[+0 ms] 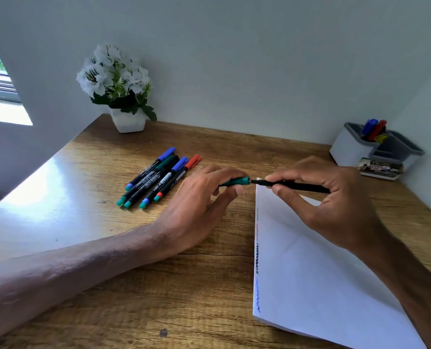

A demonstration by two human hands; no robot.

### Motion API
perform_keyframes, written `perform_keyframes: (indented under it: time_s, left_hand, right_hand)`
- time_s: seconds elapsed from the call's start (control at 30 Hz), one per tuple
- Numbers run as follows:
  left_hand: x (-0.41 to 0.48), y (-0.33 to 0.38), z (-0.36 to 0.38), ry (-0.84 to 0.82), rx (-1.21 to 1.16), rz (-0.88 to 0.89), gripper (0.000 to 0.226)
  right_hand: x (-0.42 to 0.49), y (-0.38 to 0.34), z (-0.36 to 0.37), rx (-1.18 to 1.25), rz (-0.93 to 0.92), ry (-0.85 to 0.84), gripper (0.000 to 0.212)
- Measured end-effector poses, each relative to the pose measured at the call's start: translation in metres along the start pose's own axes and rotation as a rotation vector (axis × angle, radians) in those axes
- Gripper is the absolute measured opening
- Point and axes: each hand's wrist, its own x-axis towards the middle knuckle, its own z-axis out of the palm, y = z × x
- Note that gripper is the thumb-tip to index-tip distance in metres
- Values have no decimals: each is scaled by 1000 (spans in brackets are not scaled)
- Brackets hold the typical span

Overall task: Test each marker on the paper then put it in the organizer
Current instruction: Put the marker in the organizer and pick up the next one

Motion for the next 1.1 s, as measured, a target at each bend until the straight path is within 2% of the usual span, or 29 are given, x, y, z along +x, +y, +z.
perform_keyframes:
  time_s: [0.47,0.67,0.8,0.83,0.97,1.1]
  left_hand:
    - [-2,5,1,-4,41,119,35]
    - [-1,8,-1,-85,-15,217,26]
    - [-1,9,-1,-92,-17,215,25]
    - [-1,8,-1,-91,-21,211,25]
    - [0,7,-1,-83,-39,155,20]
    - [0,6,-2,-82,-41,152,24]
  right_hand:
    - [2,5,-2,-6,-63,-134,23]
    - [1,-7,0,56,-43,-163,23]
    - [6,-6,-6,-104,-19,-204,33]
    - [6,-5,-6,-110,-12,-199,32]
    - [0,-2,-4,7,22,-175,9]
    - [0,2,-2,17,-19,-182,10]
